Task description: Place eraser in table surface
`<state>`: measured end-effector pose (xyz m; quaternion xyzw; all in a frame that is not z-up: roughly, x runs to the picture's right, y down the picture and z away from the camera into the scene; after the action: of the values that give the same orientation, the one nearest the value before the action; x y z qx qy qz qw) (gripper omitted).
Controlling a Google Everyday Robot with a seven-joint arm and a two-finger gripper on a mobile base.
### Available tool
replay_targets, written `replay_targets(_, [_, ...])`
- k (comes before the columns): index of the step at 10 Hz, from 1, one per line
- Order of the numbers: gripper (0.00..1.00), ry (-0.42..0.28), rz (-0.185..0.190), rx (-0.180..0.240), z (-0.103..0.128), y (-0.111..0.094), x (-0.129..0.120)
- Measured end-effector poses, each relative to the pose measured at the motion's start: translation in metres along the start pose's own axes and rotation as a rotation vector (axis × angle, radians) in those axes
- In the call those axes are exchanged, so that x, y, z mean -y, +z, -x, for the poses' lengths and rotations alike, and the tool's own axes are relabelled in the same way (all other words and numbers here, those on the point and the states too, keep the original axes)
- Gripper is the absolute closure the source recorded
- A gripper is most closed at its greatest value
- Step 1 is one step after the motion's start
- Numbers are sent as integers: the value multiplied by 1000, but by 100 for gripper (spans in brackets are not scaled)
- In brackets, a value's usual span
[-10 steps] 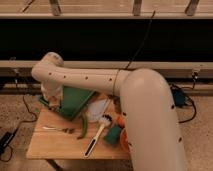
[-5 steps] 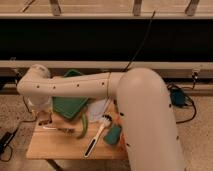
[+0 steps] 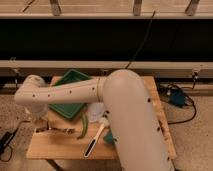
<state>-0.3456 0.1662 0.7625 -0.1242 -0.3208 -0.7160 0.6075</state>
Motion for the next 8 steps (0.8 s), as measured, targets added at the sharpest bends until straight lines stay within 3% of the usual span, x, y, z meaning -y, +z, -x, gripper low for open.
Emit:
replay_targets(6, [86, 43, 47, 32, -11, 42, -8])
replay_targets(8, [69, 82, 61, 38, -18, 54, -14])
